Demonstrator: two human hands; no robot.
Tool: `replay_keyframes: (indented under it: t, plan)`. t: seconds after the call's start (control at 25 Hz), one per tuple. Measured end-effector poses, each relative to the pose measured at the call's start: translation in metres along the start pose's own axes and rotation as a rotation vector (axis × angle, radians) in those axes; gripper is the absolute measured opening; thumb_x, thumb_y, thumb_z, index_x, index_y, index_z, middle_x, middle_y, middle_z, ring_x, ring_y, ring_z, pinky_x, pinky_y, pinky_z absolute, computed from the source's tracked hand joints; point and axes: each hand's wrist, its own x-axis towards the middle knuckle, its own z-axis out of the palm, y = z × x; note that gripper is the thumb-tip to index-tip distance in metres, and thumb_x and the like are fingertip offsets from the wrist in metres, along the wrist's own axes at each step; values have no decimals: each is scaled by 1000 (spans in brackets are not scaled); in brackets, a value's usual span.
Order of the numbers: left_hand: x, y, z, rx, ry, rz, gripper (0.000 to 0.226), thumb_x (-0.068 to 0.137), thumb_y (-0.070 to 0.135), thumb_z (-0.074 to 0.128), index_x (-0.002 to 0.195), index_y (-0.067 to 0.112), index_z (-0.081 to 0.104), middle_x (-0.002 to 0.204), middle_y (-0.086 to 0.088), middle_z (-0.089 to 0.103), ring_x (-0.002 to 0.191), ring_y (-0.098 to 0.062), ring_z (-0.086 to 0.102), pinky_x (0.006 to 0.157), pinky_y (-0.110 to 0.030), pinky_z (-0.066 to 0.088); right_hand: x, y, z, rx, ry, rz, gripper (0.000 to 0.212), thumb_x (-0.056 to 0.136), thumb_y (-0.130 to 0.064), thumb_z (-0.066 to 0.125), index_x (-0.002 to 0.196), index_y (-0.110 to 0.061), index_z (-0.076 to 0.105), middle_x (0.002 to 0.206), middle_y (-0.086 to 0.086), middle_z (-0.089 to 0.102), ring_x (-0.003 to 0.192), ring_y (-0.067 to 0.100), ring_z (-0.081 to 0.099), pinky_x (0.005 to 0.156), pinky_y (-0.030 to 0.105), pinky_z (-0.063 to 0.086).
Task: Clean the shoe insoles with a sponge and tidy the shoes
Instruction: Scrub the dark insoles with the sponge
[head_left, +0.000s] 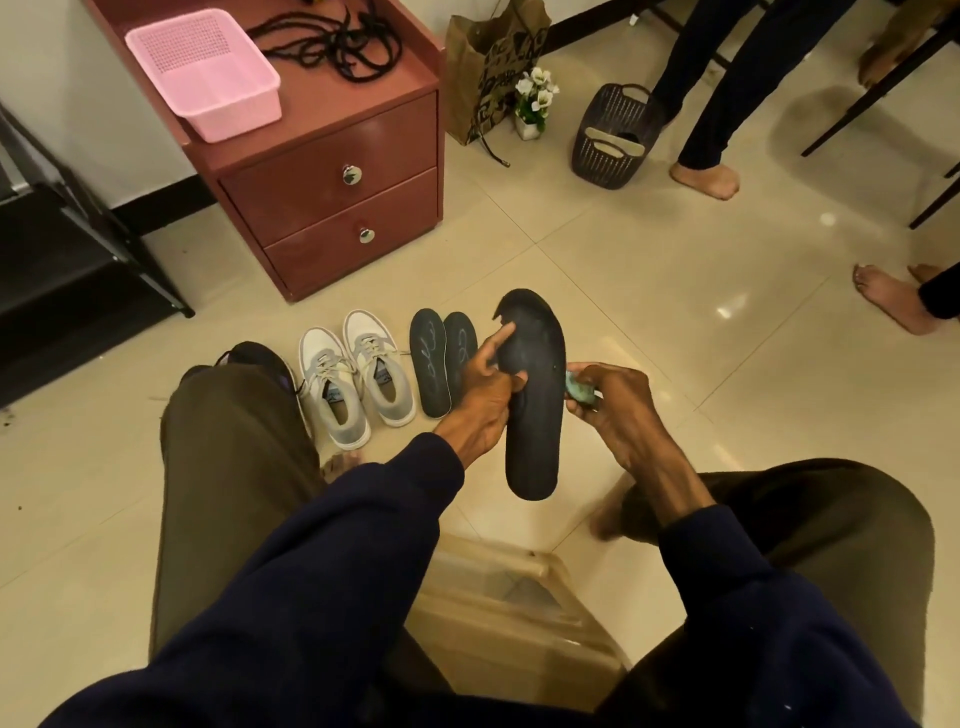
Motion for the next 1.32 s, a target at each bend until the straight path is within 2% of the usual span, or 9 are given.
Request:
replay_keyframes:
  t: [0.08,0.24,0.48,0.56,0.8,0.96,1.04,1.2,1.32]
  plan:
    - [19,-2,1,66,41,37,62,88,-25,53,131,19,67,131,-12,67,113,-23,68,81,-29,61,16,4,4,71,24,110,6,94,-10,67,89,-7,69,87,11,68,78,24,65,81,37,57]
    - [69,-14,2,136,109,35,44,89,-19,61,118,13,73,120,-13,72,108,-26,71,82,-35,63,62,31,8,-19,9,62,12,85,-15,81,82,-8,72,73,3,71,76,22,63,67,31,52]
    - [156,-49,-5,198,173,-81,34,92,-16,60,118,3,71,106,-6,74,85,-11,75,75,-29,63,159,77,6,-126,109,58,9,87,-17,80,91,-10,77,85,1,76,80,20,68,71,33,54]
    - [189,-66,-15,192,208,-152,33,94,-16,58,120,2,69,103,-9,75,78,-11,74,77,-32,64,198,95,3,-153,162,76,5,86,-15,80,85,-13,76,86,4,75,78,21,67,66,30,52]
    - [272,-133,-68,182,357,-277,30,96,-13,57,117,5,68,115,-16,73,102,-32,73,88,-41,62,302,150,-4,-261,209,158,11,85,-14,82,93,-11,75,93,6,73,83,24,68,67,28,53]
    - [308,-178,-94,541,570,-194,34,89,-9,69,120,5,68,117,-7,71,94,-17,70,73,-16,56,348,185,-4,-307,236,198,19,84,-17,83,99,-7,75,99,10,74,89,28,70,84,39,59]
    - [318,-194,-97,759,583,-158,36,88,-2,74,122,4,65,113,-4,68,91,-12,64,68,-12,51,362,197,-6,-307,227,203,19,85,-18,82,100,-8,75,100,8,74,92,29,70,90,41,59]
    - [334,-220,-92,1297,550,-100,60,79,24,88,129,10,58,131,-12,58,119,-29,60,97,-38,54,374,212,-13,-319,227,213,17,86,-20,81,98,-10,73,98,5,72,90,26,68,92,38,58]
    - [335,-226,-82,1286,585,-121,74,77,14,88,139,11,46,143,-17,43,128,-32,51,105,-42,49,379,219,-18,-339,231,222,19,86,-20,81,99,-9,73,98,6,72,89,25,68,90,38,58]
